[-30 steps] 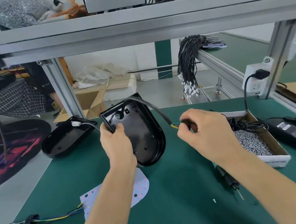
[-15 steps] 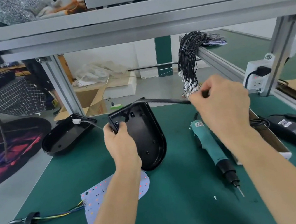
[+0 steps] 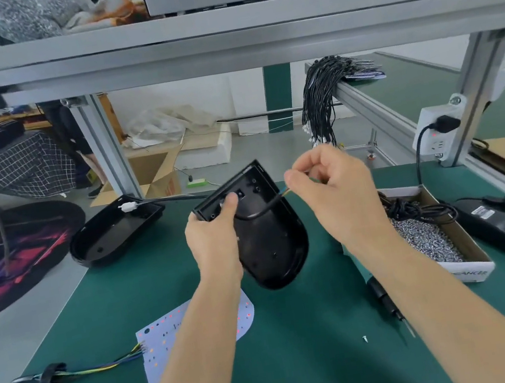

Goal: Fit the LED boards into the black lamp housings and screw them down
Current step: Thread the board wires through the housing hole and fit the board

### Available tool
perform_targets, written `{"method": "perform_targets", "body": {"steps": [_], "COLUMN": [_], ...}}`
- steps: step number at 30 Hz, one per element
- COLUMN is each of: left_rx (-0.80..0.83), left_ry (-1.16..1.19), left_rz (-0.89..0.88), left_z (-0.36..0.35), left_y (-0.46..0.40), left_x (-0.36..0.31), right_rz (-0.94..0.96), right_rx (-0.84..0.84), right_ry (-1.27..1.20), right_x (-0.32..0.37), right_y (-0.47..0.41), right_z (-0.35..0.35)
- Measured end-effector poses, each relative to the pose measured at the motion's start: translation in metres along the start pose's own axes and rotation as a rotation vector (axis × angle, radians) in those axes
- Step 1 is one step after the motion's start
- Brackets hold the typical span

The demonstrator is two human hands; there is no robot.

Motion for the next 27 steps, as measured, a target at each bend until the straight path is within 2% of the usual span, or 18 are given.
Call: {"method": "perform_targets", "body": {"steps": [2, 4, 5, 7, 9, 11, 13, 15, 17, 20, 22, 27], "left_rx": [0.009, 0.094, 0.153, 0.281, 0.375, 0.387, 0.342, 0.303, 0.257, 0.161, 0.176, 0.302], "left_ry": [0.033, 0.091, 0.106, 0.078, 0.017, 0.031, 0.042, 0.013, 0.016, 0.052, 0.077, 0.066], "left_rz": [-0.032, -0.032, -0.041, -0.086, -0.117, -0.086, -0.047, -0.04, -0.053, -0.026, -0.002, -0.049], "left_z": [0.006, 0.005, 0.002, -0.005, -0.008, -0.005, 0.0, 0.001, -0.001, 0.0, -0.001, -0.011], "left_y": [-0.002, 0.001, 0.005, 0.012, 0.016, 0.014, 0.008, 0.006, 0.007, 0.004, 0.003, 0.014], "left_x": [-0.002, -0.008, -0.012, -0.019, -0.022, -0.021, -0.016, -0.012, -0.008, -0.008, -0.009, -0.009], "right_rz": [-0.114, -0.145, -0.112, -0.007, 0.042, -0.012, -0.083, -0.087, -0.033, 0.042, 0.13, 0.313], "right_rx": [0.201, 0.332, 0.337, 0.232, 0.078, -0.055, -0.165, -0.123, 0.049, 0.238, 0.196, 0.105], "right_ry": [-0.072, 0.086, 0.205, 0.39, 0.384, 0.107, -0.36, -0.632, -0.464, 0.103, 0.344, 0.45], "right_x": [-0.009, -0.017, -0.019, -0.018, -0.016, -0.02, -0.022, -0.022, -0.021, -0.026, -0.025, -0.018], "right_y": [0.002, 0.003, 0.002, -0.001, -0.005, -0.011, -0.011, -0.006, 0.002, 0.005, 0.002, 0.009], "right_z": [-0.005, -0.012, -0.016, -0.023, -0.021, -0.014, -0.004, -0.005, -0.013, -0.024, -0.023, -0.035]}}
Point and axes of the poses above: each hand's wrist, its own y-axis away from the middle knuckle, its own z-axis out of the back of the hand, x = y × z, the point moved 4 cm from there along -y, towards the middle knuckle, and after that the axes turned 1 degree about z, right-handed, at the moved point
